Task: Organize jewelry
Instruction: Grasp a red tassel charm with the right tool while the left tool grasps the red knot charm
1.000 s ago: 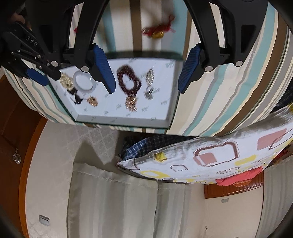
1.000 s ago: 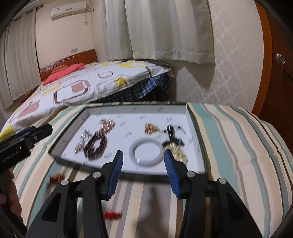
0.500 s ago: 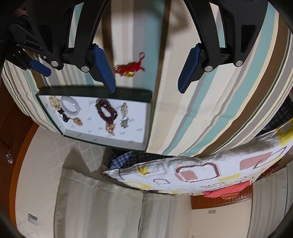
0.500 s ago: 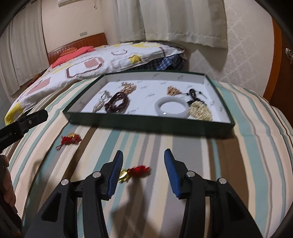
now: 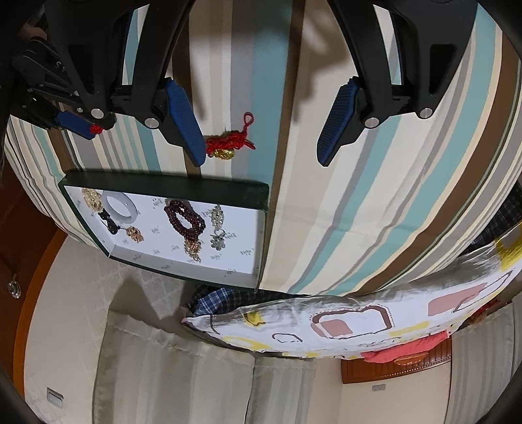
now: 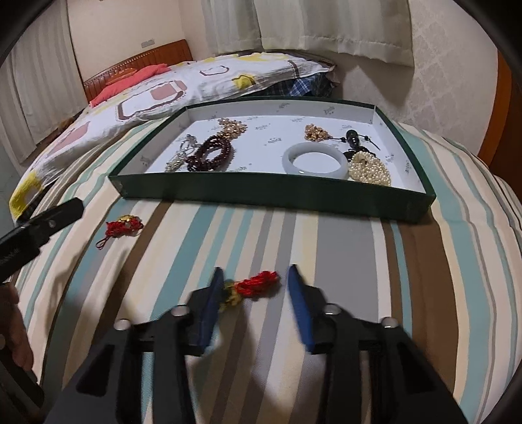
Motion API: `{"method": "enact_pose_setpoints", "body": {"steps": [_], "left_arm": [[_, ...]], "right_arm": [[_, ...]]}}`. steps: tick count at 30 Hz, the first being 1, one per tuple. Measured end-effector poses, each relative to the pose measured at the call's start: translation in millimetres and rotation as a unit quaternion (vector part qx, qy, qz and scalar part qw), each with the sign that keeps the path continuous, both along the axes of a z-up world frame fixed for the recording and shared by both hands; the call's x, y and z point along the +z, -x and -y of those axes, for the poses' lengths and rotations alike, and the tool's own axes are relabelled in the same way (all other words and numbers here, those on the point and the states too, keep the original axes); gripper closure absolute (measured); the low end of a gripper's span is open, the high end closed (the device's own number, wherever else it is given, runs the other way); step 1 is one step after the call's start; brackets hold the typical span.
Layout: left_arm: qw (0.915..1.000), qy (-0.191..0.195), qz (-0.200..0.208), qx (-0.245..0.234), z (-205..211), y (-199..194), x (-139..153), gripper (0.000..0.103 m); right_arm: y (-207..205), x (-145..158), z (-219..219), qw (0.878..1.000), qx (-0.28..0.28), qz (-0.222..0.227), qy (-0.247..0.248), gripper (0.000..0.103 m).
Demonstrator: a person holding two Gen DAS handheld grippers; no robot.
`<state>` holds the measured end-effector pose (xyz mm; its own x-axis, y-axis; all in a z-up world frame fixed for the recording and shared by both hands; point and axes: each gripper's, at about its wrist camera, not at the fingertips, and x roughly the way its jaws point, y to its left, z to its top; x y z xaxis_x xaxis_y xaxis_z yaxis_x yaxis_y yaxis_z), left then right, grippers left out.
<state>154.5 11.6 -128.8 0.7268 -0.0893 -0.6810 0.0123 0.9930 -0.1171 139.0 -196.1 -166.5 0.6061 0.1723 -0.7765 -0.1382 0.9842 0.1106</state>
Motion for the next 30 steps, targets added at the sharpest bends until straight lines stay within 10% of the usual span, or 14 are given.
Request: {"method": "enact_pose_setpoints", "body": {"steps": [7,19,30], "left_arm": [[0.9999,-0.002,-0.007,-0.014,11,-2,-5,0.034],[0.9988,-0.010,-0.033,-0.034,34,-20,-17,0.034],[0.9964,-0.005,-0.065,-0.053,37,-32,-34,0.073]], "right_arm": [[9,3,7,1.000,0.002,0.006,-0.018,0.094],[8,10,41,0.999,-0.031,0.016,-0.020,0.094],[3,5,47,0.999,-0.034,0.008,-0.030,0.094]]}}
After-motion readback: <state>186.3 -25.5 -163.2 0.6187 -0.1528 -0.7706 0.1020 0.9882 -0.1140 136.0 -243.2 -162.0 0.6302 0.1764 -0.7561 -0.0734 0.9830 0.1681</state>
